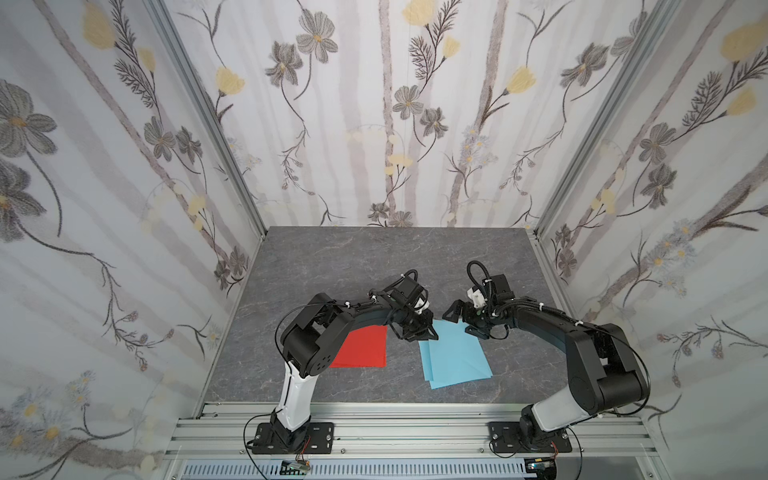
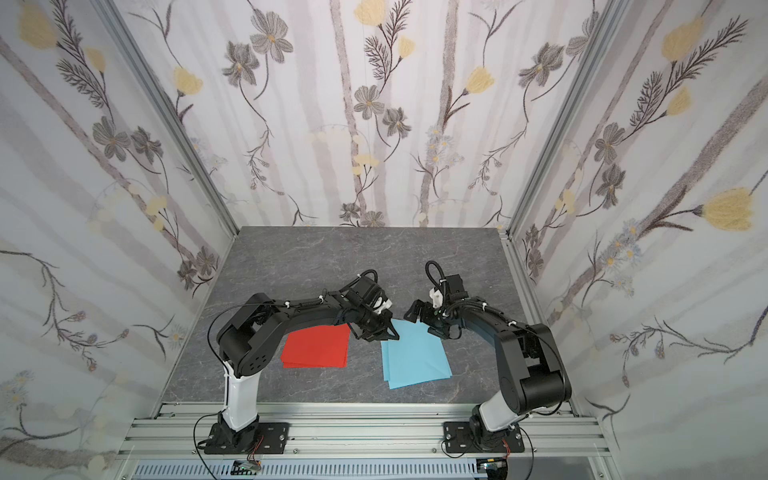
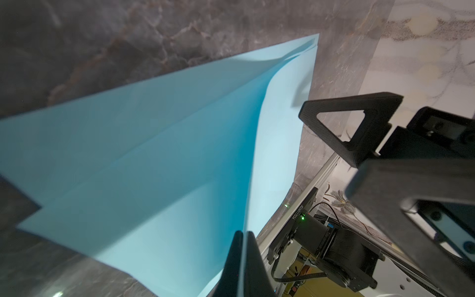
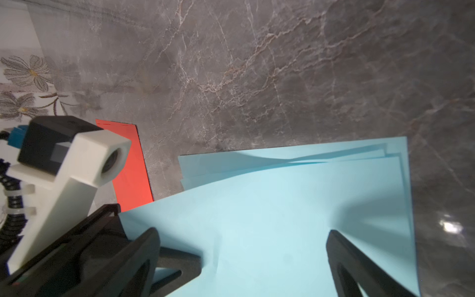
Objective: Sort the scattered colored papers by color
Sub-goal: Place the colored paper.
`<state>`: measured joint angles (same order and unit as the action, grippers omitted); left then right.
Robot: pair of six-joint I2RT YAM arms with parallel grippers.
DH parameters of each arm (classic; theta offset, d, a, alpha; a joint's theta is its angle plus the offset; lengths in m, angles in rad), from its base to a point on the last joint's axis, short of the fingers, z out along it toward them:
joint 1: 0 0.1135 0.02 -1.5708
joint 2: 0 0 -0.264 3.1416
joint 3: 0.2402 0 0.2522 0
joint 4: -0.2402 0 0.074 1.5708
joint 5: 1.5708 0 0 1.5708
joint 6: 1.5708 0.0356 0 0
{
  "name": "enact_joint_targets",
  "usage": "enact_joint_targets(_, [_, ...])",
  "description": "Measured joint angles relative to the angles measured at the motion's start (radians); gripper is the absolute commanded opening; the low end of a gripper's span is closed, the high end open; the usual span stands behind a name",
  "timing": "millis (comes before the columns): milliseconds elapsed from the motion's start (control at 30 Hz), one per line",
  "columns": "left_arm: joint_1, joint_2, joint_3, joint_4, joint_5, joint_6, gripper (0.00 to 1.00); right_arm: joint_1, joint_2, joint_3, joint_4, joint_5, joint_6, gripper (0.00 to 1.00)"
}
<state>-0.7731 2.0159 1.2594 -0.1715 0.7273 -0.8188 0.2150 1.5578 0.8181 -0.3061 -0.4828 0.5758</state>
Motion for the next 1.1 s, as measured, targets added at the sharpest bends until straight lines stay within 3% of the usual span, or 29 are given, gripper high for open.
enact_joint_targets(833, [0.015, 0.04, 0.081, -0.089, -0.002, 0.04, 0.0, -0.002, 0.064, 0.019, 0.002, -0.009, -0.019, 1.0])
enact_joint_targets(900, [0.018, 0.042, 0.094, -0.112, -0.006, 0.053, 0.16, -0.002, 0.065, 0.02, 0.002, -0.011, -0.019, 1.0])
enact_joint_targets(967, [0.021, 0.045, 0.117, -0.153, -0.02, 0.072, 0.38, -0.002, 0.065, 0.02, 0.003, -0.011, -0.019, 1.0])
enact_joint_targets(1033, [0.022, 0.045, 0.137, -0.196, -0.038, 0.094, 0.51, -0.002, 0.065, 0.02, 0.003, -0.011, -0.019, 1.0])
enact_joint_targets(1100, [0.022, 0.041, 0.156, -0.255, -0.071, 0.127, 0.78, -0.002, 0.066, 0.02, 0.003, -0.011, -0.019, 1.0])
